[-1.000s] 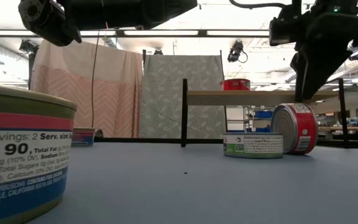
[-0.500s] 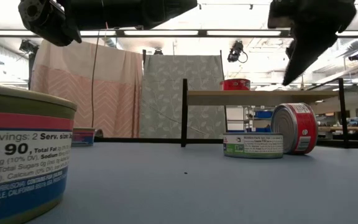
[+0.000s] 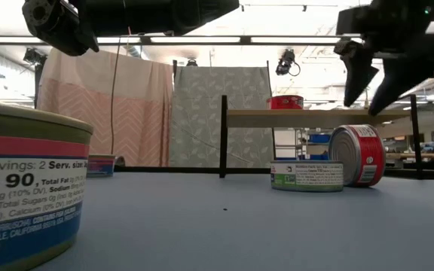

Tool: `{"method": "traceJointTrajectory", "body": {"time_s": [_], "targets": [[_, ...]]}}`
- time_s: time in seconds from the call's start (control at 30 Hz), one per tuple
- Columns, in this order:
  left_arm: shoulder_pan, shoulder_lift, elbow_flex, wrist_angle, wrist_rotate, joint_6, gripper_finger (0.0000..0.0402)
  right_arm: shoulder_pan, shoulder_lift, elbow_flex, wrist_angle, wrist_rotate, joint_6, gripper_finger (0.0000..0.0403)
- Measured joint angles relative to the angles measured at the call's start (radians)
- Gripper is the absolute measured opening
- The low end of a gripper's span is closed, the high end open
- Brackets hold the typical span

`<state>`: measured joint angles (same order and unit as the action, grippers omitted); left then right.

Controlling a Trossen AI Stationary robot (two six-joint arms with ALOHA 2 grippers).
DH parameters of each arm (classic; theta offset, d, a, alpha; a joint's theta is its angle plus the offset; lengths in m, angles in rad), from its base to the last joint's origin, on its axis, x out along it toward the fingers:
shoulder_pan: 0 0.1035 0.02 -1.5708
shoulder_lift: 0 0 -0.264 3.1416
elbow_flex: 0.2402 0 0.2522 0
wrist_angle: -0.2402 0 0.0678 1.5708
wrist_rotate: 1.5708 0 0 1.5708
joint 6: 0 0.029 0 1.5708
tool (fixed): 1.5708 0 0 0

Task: Stack canned seafood by type on shelf
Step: Stack the red tuna can on top of the red tuna can on the shelf

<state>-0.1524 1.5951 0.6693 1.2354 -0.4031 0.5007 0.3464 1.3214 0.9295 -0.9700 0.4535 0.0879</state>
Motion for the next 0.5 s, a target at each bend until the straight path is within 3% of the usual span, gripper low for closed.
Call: {"method": "traceJointTrajectory", "body": {"time_s": [0.2,0.33,0.5], "targets": [[0.002,0.000,0.000,0.001,-0.004,0.000,0.0362,-0.002,-0.011,0.016,-0.013,0.072,0.214,0.0275],[0.002,0.000,0.000,0.001,-0.004,0.000,0.0362,-0.023,-0.015,0.116,-0.100,0.123,0.517,0.0271],[0.003,0.000,0.000,0.001,-0.004,0.000,0.0362,-0.016,-0.016,0.246,-0.159,0.191,0.754,0.0262]]}}
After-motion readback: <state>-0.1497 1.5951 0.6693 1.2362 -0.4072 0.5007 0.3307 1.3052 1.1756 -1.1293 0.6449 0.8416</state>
